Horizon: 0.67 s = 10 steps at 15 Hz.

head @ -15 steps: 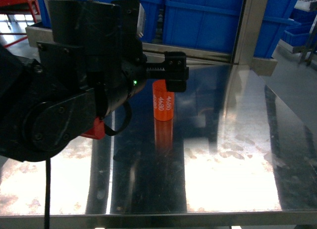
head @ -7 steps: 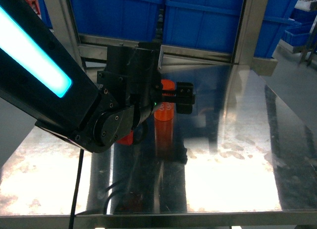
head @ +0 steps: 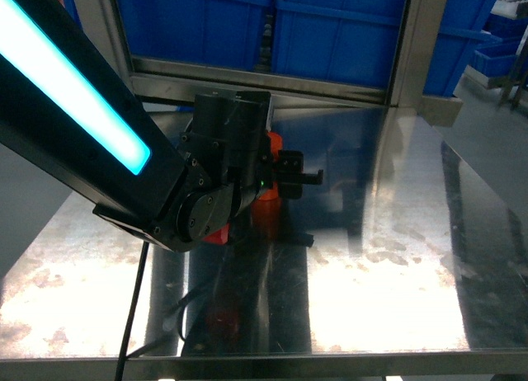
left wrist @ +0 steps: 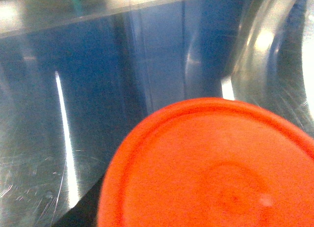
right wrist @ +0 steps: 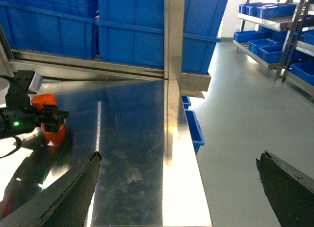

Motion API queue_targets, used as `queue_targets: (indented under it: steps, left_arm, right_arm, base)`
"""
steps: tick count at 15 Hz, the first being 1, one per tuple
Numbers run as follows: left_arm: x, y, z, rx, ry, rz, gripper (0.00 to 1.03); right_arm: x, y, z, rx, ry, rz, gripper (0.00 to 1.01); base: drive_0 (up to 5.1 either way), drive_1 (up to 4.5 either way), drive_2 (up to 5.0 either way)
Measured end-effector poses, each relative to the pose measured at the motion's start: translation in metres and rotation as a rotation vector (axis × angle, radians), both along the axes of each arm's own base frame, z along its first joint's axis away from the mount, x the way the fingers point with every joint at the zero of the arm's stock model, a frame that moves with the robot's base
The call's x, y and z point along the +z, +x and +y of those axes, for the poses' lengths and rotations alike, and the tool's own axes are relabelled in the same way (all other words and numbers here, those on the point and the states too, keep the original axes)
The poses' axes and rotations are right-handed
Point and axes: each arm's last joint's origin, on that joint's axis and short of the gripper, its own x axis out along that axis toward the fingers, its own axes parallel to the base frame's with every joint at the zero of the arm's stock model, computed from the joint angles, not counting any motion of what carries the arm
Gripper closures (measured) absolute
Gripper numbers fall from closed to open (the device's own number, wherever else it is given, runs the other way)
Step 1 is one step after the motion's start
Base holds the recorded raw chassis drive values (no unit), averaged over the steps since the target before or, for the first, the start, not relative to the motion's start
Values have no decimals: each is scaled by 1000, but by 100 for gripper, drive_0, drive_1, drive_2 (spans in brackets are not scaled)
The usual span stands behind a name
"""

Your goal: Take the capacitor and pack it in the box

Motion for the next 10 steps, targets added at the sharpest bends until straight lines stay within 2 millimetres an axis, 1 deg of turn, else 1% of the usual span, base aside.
queue_targets:
  steps: [1, 3, 4, 5, 6, 7, 8, 10]
  left_arm:
    - [3, -3, 1, 2, -11, -9, 59]
    - [12, -16, 8, 1, -28, -43, 59]
    - [24, -27, 15, -10, -46, -83, 59]
    - [49, -44, 27, -17, -74, -154, 59]
    - [77, -61, 44, -8, -107, -235, 59]
    - [102, -83, 67, 15, -130, -311, 59]
    - [115, -103, 87, 40, -132, -350, 59]
    - [127, -149, 126, 89, -121, -354, 59]
  right_arm:
    - [0, 0, 0, 0, 0, 0, 3]
    - [0, 0, 0, 0, 0, 0, 3]
    - [0, 0, 0, 0, 0, 0, 3]
    - [0, 0, 0, 0, 0, 0, 3]
    - [0, 0, 0, 0, 0, 0, 3]
    - [0, 0, 0, 0, 0, 0, 3]
    - [0, 0, 0, 0, 0, 0, 3]
    - [0, 0, 0, 0, 0, 0, 3]
  base:
    - [0, 0, 0]
    - [0, 0, 0]
    - [0, 0, 0]
    - [0, 0, 0]
    - [0, 0, 0]
    - [0, 0, 0]
    - [0, 0, 0]
    - [0, 0, 0]
